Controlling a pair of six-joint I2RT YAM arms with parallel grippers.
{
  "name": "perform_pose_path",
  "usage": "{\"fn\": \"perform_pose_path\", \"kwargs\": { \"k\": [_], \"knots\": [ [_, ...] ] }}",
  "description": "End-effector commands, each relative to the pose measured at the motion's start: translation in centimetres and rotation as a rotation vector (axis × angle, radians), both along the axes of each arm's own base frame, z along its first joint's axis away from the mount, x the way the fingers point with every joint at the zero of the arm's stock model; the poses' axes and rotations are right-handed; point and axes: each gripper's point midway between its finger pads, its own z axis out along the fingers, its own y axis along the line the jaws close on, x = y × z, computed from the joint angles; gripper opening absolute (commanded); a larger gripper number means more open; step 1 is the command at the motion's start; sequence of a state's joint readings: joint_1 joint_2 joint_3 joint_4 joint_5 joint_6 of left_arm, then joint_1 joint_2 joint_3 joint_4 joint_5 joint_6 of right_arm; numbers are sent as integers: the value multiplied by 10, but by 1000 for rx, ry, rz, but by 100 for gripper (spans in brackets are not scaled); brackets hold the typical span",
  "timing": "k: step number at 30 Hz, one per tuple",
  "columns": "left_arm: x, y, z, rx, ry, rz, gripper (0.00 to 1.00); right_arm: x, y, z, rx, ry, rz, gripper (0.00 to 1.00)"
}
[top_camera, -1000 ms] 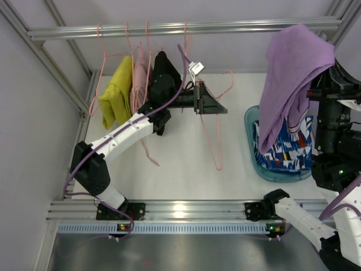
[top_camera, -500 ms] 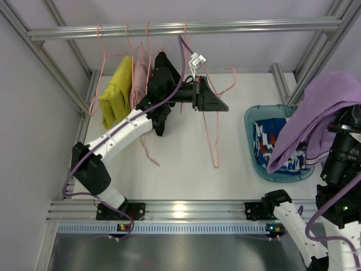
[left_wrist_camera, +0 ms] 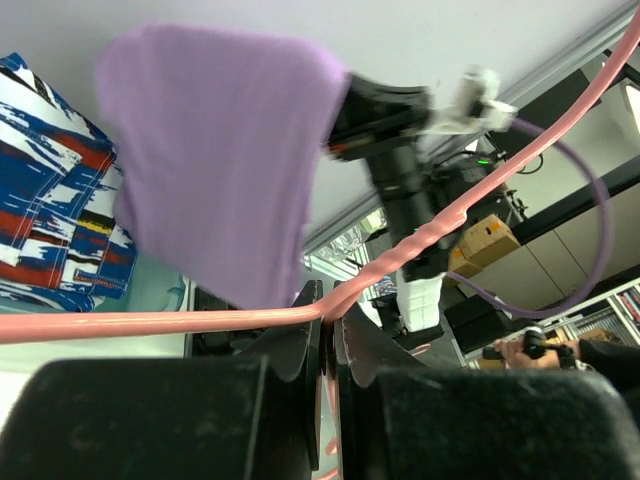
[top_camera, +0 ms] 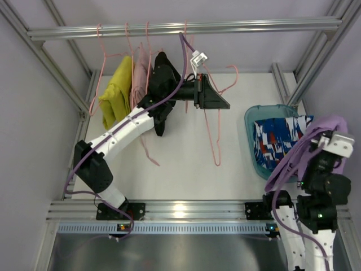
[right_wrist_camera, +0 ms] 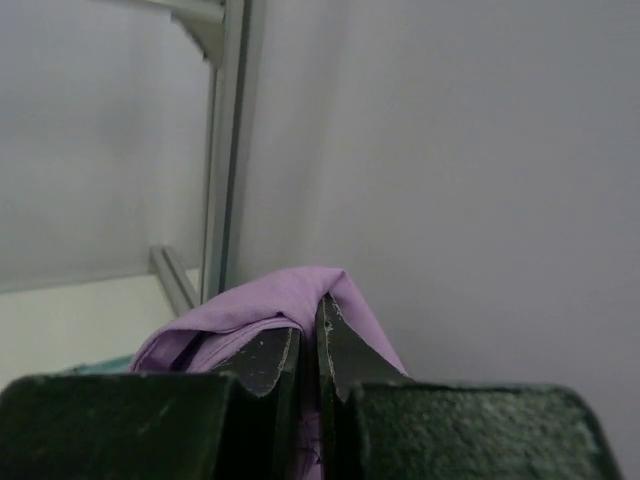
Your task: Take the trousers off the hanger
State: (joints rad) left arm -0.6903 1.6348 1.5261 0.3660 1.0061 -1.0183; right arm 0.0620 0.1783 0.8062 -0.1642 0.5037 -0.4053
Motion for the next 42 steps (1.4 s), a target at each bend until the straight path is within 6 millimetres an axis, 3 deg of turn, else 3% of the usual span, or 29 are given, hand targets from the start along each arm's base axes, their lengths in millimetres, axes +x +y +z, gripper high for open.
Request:
{"fn": "perform_pose_path", "kwargs": {
  "k": [1,6,8,9,11,12,14,15,16,17,18,21,23,24,26,27,28,29,30,31,33,34,35,37,42],
  "knots": [
    [-8,3,29,-70,-104,-14,0,35,9,-20,-55,54,37,0],
    [-12,6,28,-69,-109,-16,0,118,18,-98,-47,256,74,0],
    [-14,8,29,-72,-111,-13,0,139,22,-104,-32,233,93,0],
    [-15,9,26,-67,-105,-13,0,157,25,-122,-28,290,107,0],
    [-19,12,27,-67,-105,-14,0,176,34,-129,-13,309,155,0],
    [-20,12,23,-61,-97,-14,0,191,38,-150,6,378,175,3],
    [-22,15,22,-58,-92,-15,0,204,42,-165,33,432,194,14],
    [-23,15,17,-50,-81,-18,0,210,43,-185,62,491,198,28],
    [-24,15,15,-46,-82,-24,0,213,44,-188,80,502,208,38],
    [-27,18,18,-62,-96,-26,0,213,48,-197,118,528,228,56],
    [-29,19,14,-62,-91,-27,0,214,54,-196,132,530,285,64],
    [-31,21,16,-80,-99,-28,0,203,68,-179,166,504,379,85],
    [-33,22,22,-99,-112,-34,0,192,75,-148,171,444,422,94],
    [-33,22,22,-105,-115,-37,0,184,79,-145,176,465,439,96],
    [-33,22,25,-119,-118,-39,0,166,93,-103,150,395,529,99],
    [-35,21,27,-129,-128,-41,0,155,105,-103,150,429,591,99],
    [-34,21,28,-136,-135,-38,0,145,102,-78,136,389,600,99],
    [-34,21,29,-141,-135,-36,0,130,110,-66,114,373,644,99],
    [-35,19,31,-149,-140,-33,0,120,119,-60,85,380,698,99],
    [-36,18,32,-153,-146,-34,0,100,145,-56,53,431,847,99],
    [-41,14,34,-159,-161,-52,0,76,170,-50,25,460,998,99],
    [-43,12,33,-160,-162,-57,0,55,193,-41,7,466,1147,99],
    [-44,10,32,-160,-166,-60,0,44,203,-46,60,511,1221,99],
    [-49,4,30,-162,-163,-69,0,22,223,-37,101,528,1374,99],
    [-48,-13,29,-181,-162,-65,0,2,245,-31,272,612,1586,97]
  ]
}}
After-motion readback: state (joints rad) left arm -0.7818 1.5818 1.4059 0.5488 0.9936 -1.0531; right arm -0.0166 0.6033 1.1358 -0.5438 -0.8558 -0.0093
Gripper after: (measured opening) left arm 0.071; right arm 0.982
